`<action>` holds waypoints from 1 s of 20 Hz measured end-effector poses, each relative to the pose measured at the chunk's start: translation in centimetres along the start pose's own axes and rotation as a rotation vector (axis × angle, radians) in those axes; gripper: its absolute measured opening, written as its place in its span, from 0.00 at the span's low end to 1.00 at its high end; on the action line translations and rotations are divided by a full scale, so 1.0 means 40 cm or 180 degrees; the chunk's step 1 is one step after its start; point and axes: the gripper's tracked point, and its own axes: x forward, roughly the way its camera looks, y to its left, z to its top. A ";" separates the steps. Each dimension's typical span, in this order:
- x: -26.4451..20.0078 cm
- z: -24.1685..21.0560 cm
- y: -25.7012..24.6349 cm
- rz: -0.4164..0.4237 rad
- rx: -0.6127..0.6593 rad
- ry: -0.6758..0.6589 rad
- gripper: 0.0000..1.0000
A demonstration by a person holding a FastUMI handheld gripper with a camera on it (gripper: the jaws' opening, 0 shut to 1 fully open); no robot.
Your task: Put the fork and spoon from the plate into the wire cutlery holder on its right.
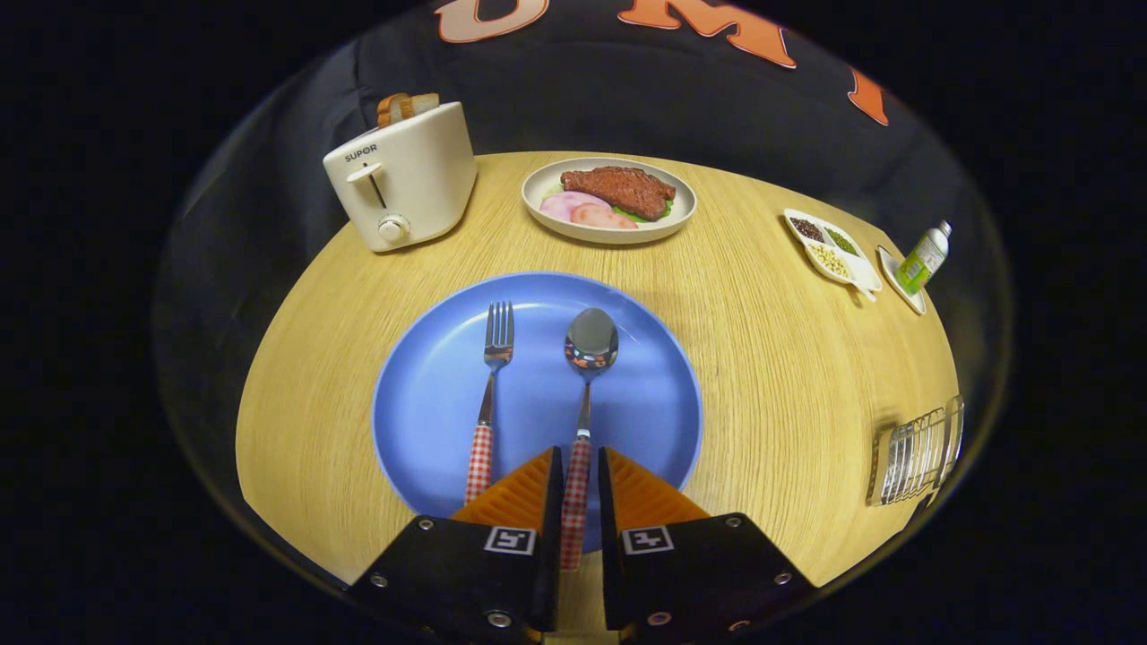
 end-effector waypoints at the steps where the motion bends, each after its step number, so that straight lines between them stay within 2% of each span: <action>1: 0.004 0.001 0.000 0.0010 0.0005 0.0017 0.18; 6: 0.011 0.012 0.002 0.0100 0.0077 0.0016 0.08; 11: -0.045 0.067 -0.009 0.0185 0.0073 -0.0298 0.06; 15: -0.136 0.120 -0.056 0.0161 0.0170 -0.0586 0.06; 20: -0.289 0.195 -0.194 -0.0076 0.0229 -0.1048 0.06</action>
